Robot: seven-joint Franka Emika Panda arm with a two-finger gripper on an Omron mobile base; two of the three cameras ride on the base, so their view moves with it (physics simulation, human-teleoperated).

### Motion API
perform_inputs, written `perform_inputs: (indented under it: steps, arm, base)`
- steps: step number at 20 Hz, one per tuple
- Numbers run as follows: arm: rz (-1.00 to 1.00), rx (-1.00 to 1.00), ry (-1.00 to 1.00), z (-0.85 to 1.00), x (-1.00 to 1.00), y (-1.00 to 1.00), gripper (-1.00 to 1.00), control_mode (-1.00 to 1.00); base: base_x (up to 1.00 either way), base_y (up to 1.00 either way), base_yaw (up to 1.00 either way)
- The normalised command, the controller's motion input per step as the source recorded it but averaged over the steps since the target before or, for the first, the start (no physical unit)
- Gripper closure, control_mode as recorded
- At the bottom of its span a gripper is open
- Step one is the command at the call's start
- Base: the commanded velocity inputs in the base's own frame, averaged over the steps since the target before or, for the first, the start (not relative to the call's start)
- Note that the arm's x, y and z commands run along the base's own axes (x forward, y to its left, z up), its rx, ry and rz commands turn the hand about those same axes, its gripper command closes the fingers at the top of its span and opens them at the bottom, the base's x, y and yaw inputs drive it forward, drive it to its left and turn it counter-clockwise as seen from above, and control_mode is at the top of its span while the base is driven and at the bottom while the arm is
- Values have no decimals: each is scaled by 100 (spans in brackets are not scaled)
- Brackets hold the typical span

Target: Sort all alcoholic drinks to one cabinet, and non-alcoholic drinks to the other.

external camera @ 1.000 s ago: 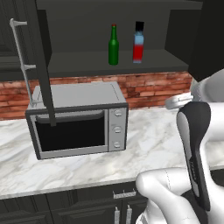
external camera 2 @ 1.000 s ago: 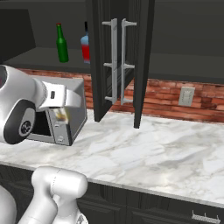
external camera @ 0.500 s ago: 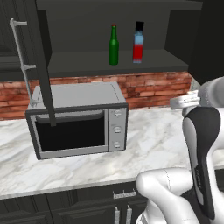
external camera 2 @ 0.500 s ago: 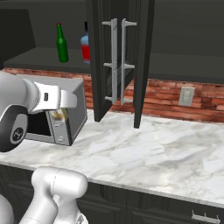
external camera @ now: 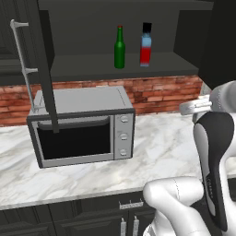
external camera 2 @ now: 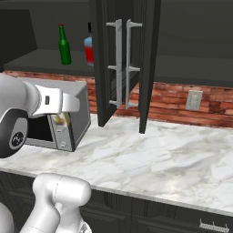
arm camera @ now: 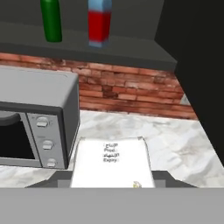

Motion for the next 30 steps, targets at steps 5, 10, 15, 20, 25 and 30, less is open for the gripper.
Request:
perform_inputs:
  steps: [5,10,15,20,25,30]
  arm:
    - [0,0,0,0,0,0,100,100]
    - [0,0,0,0,0,0,100,100]
    - [0,0,0,0,0,0,100,100]
    - [0,0,0,0,0,0,100,100]
    - [0,0,0,0,0,0,100,100]
    - [0,0,0,0,0,0,100,100]
  base:
    - [-17,0,0]
    - [-53,0,0]
    - [-61,0,0]
    - [-60,-12,-1]
    - [-31,-42,-3]
    - [-2,-47,0]
